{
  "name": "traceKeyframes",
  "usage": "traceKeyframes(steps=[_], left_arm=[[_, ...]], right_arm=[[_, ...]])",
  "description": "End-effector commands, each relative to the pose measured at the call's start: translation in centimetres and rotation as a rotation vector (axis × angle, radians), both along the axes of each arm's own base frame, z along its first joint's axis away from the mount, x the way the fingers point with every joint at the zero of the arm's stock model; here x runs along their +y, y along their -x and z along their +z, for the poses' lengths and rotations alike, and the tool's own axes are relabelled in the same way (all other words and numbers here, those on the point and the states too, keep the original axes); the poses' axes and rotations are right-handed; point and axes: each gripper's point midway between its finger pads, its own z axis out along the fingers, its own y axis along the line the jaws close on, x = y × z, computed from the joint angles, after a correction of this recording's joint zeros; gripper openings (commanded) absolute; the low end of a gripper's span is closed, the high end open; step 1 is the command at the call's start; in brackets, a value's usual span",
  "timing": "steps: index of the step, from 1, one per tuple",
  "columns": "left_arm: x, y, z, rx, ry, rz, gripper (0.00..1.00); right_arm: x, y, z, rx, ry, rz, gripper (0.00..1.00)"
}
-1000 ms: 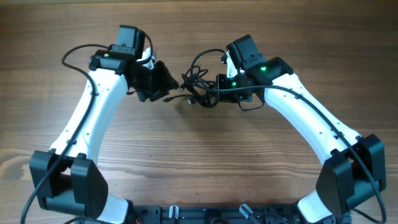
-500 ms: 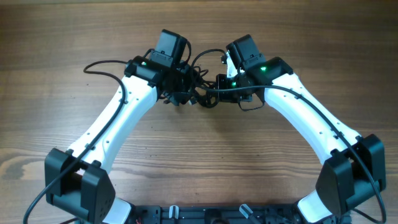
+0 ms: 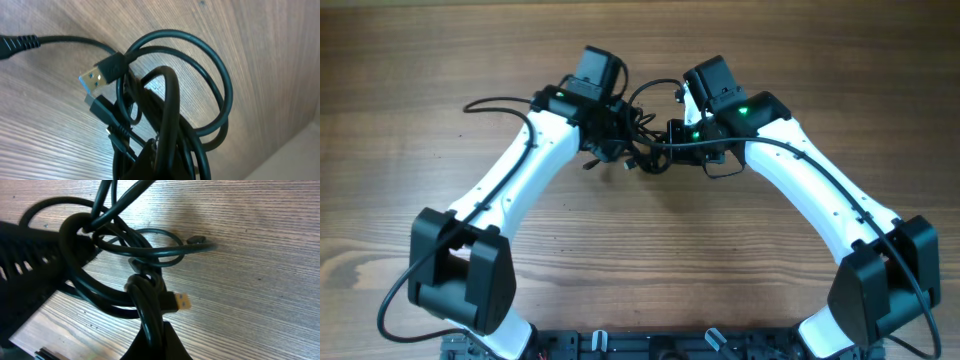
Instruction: Untangle cables
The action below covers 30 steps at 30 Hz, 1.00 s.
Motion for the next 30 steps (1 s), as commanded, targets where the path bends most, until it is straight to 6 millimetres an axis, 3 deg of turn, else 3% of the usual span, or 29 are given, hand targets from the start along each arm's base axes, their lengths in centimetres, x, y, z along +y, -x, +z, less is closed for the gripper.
traceKeyframes(steps=[1,5,10,14,16,21,23,25,26,28,29,30], left_arm=[[2.5,-1.0,4.5,-0.180,0.008,-0.174,0.04],[5.2,0.5,7.6,-0.244,0.054,-0.270,0.04],[6.2,2.1,10.8,-0.368,0.247,-0.468,0.04],[8.6,2.3,10.4,-0.387,0.224,-0.487,0.04],[10.8,1.6,9.5,-0.373,0.135,-0.438,0.04],[16.6,0.5,7.0,-0.239,-0.122,-0.184,0.04],[17.7,0.4,6.6,-0.206,-0.167,-0.115,0.04],[17.7,0.4,6.5,-0.198,-0.165,-0.096,0.13],[17.3,0.6,6.5,-0.193,-0.155,-0.106,0.33],[16.3,0.8,6.5,-0.189,-0.138,-0.131,0.49],[15.3,1.0,6.6,-0.194,-0.123,-0.169,0.56],[14.1,1.2,6.8,-0.211,-0.095,-0.219,0.54]], right_arm=[[-0.6,-0.3,-0.4,0.005,0.017,-0.025,0.06],[-0.8,-0.4,-0.5,0.007,0.019,-0.030,0.06],[-0.8,-0.4,-0.5,0.005,0.021,-0.032,0.06],[-0.8,-0.4,-0.5,0.007,0.022,-0.031,0.06],[-0.8,-0.4,-0.5,0.008,0.022,-0.031,0.05],[-0.9,-0.3,-0.5,0.008,0.023,-0.030,0.05],[-0.9,-0.3,-0.5,0.006,0.024,-0.025,0.06],[-0.8,-0.3,-0.5,-0.001,0.025,-0.008,0.05],[-0.8,-0.3,-0.5,0.000,0.025,-0.005,0.05],[-0.8,-0.3,-0.5,-0.001,0.024,-0.006,0.06],[-0.8,-0.4,-0.4,-0.003,0.023,-0.006,0.06],[-0.8,-0.4,-0.4,-0.004,0.023,-0.006,0.06]])
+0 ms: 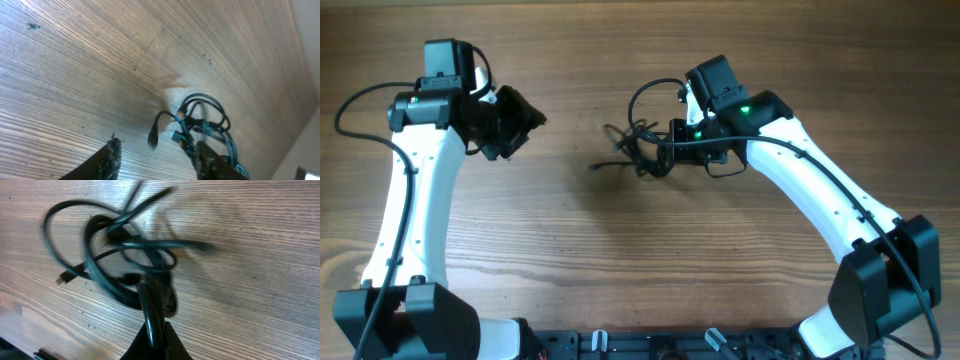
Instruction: Untangle cables
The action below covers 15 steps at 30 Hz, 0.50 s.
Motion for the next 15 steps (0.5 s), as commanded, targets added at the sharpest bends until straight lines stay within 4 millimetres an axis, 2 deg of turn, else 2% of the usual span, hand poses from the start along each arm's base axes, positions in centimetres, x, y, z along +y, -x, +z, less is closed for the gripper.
traceKeyframes(steps=[1,4,6,8,10,15], left_arm=[[-3.2,0.2,1.2,-0.046,0.040,-0.126,0.51],[-7.1,0.4,2.5,-0.107,0.141,-0.274,0.39],[-8.6,0.4,2.8,-0.108,0.175,-0.279,0.35],[-10.1,0.5,2.7,-0.064,0.215,-0.229,0.36],[-11.5,0.3,1.8,0.016,0.244,-0.124,0.38],[-14.5,-1.4,-0.2,0.090,0.302,0.004,0.38]], right_arm=[[-0.3,-0.3,-0.3,-0.011,0.015,0.002,0.06],[-0.3,-0.3,-0.3,-0.011,0.015,0.002,0.06],[-0.3,-0.3,-0.3,-0.010,0.015,0.001,0.06],[-0.3,-0.3,-0.3,-0.010,0.015,-0.001,0.06],[-0.3,-0.3,-0.3,-0.009,0.014,-0.001,0.05],[-0.3,-0.3,-0.3,-0.008,0.012,0.002,0.06]])
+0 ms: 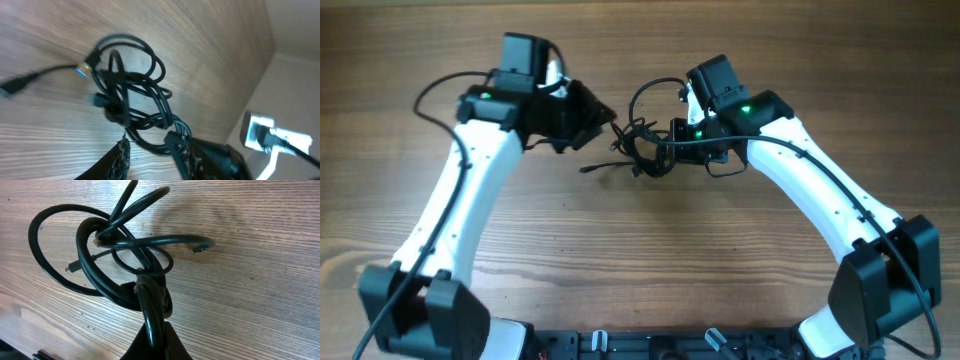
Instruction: Untangle cables
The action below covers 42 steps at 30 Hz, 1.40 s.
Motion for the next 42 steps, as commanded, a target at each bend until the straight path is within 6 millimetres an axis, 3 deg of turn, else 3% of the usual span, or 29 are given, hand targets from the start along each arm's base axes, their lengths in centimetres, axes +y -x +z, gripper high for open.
traceKeyframes(steps=[1,10,16,27,32,35,37,38,42], left_arm=[[-2.2,-1.4,-1.6,0.115,0.060,0.136,0.38],[-7.2,-2.5,-4.7,0.104,0.072,0.058,0.37],[-8.0,-1.9,-6.0,0.129,0.054,0.028,0.39],[-7.2,0.0,-7.1,0.194,0.001,-0.009,0.38],[-7.3,-2.1,-5.9,0.058,0.022,-0.060,0.22],[-6.2,-3.1,-4.4,-0.011,0.027,-0.062,0.17],[-5.1,-3.1,-2.8,-0.057,0.016,-0.061,0.17],[-4.2,-2.8,-2.0,-0.066,-0.011,-0.035,0.24],[-3.6,-0.9,-2.1,0.044,-0.030,0.046,0.41]], right_arm=[[-0.2,-0.2,-0.3,-0.006,0.010,0.006,0.06],[-0.2,-0.2,-0.3,-0.007,0.010,0.007,0.06],[-0.2,-0.2,-0.3,-0.008,0.011,0.007,0.06],[-0.2,-0.2,-0.3,-0.009,0.011,0.007,0.05],[-0.1,-0.3,-0.3,-0.011,0.009,0.007,0.06],[-0.1,-0.4,-0.2,-0.015,0.007,0.007,0.06],[-0.1,-0.4,-0.2,-0.015,0.008,0.007,0.06],[-0.1,-0.4,-0.2,-0.018,0.006,0.007,0.06],[0.0,-0.6,-0.1,-0.024,0.003,0.006,0.06]])
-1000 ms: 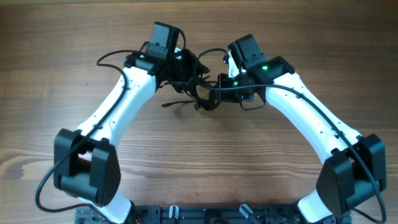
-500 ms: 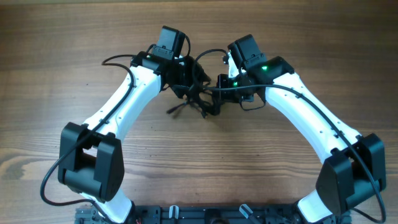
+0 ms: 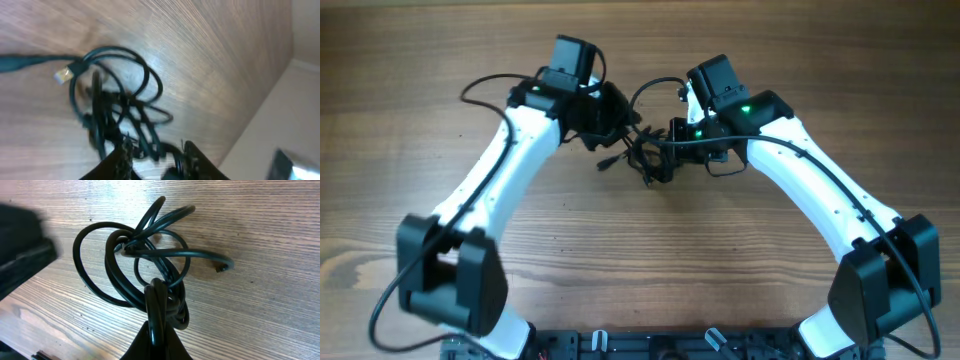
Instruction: Untangle cables
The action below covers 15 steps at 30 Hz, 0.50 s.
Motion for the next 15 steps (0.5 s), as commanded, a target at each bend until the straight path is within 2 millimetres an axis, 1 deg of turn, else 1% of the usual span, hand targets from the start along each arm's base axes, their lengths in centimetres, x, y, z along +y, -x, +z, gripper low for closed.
traceKeyframes(steps=[1,2,7,8,12,15], left_arm=[[-0.1,1.0,1.5,0.026,-0.003,0.061,0.43],[-0.4,1.2,1.2,0.036,-0.001,0.063,0.43],[-3.3,1.8,-1.0,0.099,0.024,0.081,0.43],[-3.7,2.0,-1.8,0.117,0.013,0.091,0.43],[-4.0,2.2,-3.8,0.138,-0.043,0.093,0.43],[-3.6,2.2,-4.4,0.143,-0.067,0.109,0.43]], right_arm=[[-0.1,-0.3,-0.1,-0.012,0.005,0.001,0.06],[-0.1,-0.3,-0.1,-0.012,0.005,0.001,0.06],[-0.1,-0.3,-0.1,-0.012,0.006,0.001,0.06],[-0.1,-0.3,-0.1,-0.011,0.006,0.001,0.06],[-0.1,-0.2,-0.2,-0.009,0.007,0.002,0.06],[-0.1,-0.2,-0.2,-0.009,0.007,0.002,0.06]])
